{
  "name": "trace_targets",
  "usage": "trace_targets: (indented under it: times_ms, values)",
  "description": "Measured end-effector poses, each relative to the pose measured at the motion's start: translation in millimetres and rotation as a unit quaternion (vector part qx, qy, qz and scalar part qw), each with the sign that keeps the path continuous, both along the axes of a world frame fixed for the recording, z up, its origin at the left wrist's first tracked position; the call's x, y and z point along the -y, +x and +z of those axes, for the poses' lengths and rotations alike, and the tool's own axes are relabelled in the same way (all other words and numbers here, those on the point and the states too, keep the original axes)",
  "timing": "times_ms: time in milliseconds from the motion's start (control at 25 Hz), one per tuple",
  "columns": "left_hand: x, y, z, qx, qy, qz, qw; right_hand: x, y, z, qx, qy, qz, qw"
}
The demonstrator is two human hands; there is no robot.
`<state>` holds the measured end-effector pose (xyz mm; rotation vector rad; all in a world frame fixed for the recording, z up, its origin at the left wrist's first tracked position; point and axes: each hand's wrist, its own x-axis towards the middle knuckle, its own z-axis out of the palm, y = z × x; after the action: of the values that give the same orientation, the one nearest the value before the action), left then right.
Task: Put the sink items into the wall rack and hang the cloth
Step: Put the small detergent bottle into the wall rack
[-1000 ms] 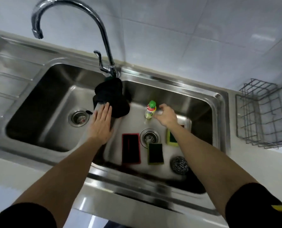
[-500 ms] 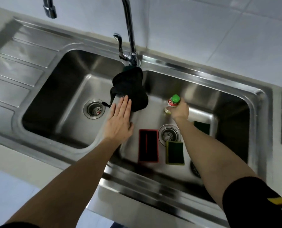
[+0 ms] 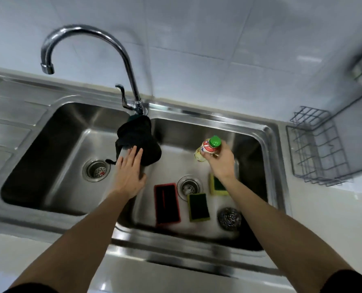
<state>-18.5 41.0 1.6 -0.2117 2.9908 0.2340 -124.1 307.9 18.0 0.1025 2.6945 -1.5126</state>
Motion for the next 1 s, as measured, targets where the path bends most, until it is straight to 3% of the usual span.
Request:
trace_targets:
  times_ms: [120,240,400,520,760,1000]
  values:
    - [-32.1,-20.4,34.8,-0.057,0.097,-0.018,0.994,-45.3,6.7,70.8,-0.075,-0.035,0.004,0.997]
    - [-95.7,-54.4,78.4,-0.125,0.249,-0.056,0.959,-89.3,10.1,147.2,-0.166,-0.032,-0.005,0.986]
    - [-216.6,-94.7,149.3,-0.195,0.347,-0.126,0.909,-163.7,16.6,242.0,-0.280,-0.044,-0.035,0.958]
    - [-302.3,-108.9,194.2,-0.192,0.397,-0.163,0.883,-215.1,13.7,287.4,-0.333,-0.010,-0.053,0.941]
    - [-412.5,-124.0,232.8,-0.130,0.433,-0.214,0.866,-287.9,-17.0,308.8,-0.320,0.087,-0.096,0.939]
    - [-444.5,-126.2,225.2,-0.119,0.380,-0.237,0.886,-307.7,-52.6,296.6,-0.248,0.109,-0.098,0.958]
